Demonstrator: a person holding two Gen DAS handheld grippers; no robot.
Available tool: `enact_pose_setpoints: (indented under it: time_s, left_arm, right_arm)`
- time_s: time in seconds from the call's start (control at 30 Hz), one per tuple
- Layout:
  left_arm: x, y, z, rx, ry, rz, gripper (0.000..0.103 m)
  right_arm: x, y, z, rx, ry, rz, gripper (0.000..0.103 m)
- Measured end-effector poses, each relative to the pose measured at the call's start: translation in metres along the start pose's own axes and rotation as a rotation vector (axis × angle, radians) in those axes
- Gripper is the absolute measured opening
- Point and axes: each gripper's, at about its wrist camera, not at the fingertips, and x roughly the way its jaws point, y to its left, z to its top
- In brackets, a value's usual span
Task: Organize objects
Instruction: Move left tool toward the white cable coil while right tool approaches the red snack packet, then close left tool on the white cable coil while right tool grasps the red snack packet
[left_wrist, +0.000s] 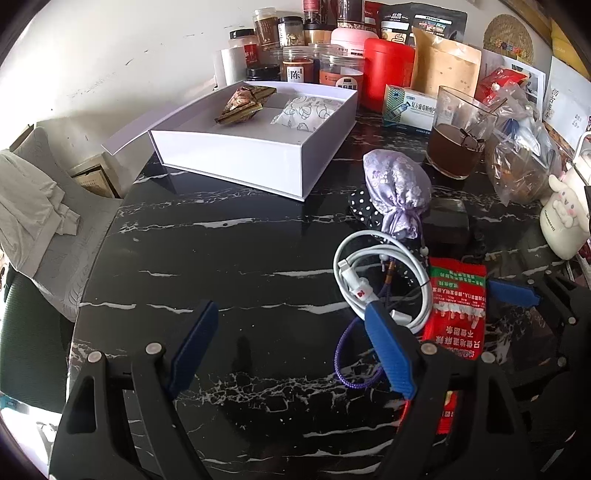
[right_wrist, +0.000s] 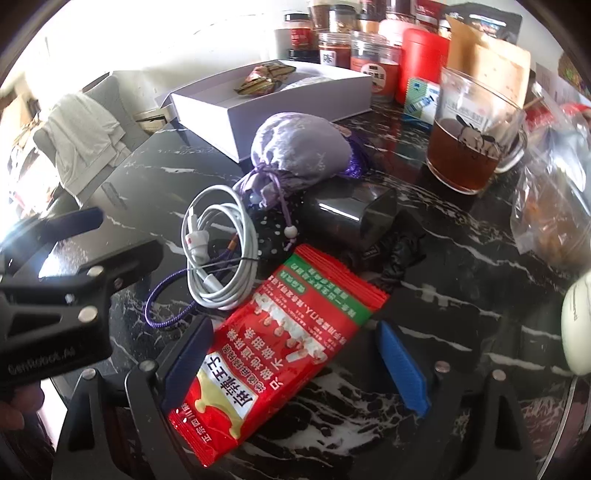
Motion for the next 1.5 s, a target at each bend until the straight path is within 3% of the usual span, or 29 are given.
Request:
enact_pose_setpoints:
  time_s: [0.33, 0.63, 0.83, 0.97, 1.13, 1.2, 1.5]
  left_arm:
    - [0.021, -0.028, 0.008, 0.032, 0.039, -0.096, 0.081]
    - [0.037, -0.049, 0.012, -0.006, 0.091, -0.161, 0.083]
    - [0.029, -0.045, 0.01, -0.03, 0.082, -0.243, 0.085]
    - [0.025, -0.047, 0.009, -0.031, 0.068, -0.297, 0.087]
    - [0.035, -0.056, 0.009, -0.003, 0.097, -0.283, 0.09]
    - [0.037, -0.062, 0.01, 0.024, 0.091, -0.237, 0.091]
    - [0.044, -0.082, 0.008, 0.139, 0.083, -0.155, 0.092]
  right_arm:
    - [-0.01, -0.016, -0.013, -0.035, 0.018, 0.012, 0.09]
    - [-0.021, -0.043, -0.03, -0.043, 0.011, 0.008, 0.09]
    - [-0.026, -0.056, -0.039, -0.049, 0.009, -0.026, 0.09]
    - [-0.028, -0.061, -0.04, -0.043, 0.0, -0.003, 0.09]
    - [-0.029, -0.054, -0.042, -0.066, -0.003, 0.002, 0.09]
    - [-0.029, -0.049, -0.045, -0.086, -0.006, -0.016, 0.09]
    - [-0.031, -0.051, -0.05, -0.057, -0.026, -0.028, 0.09]
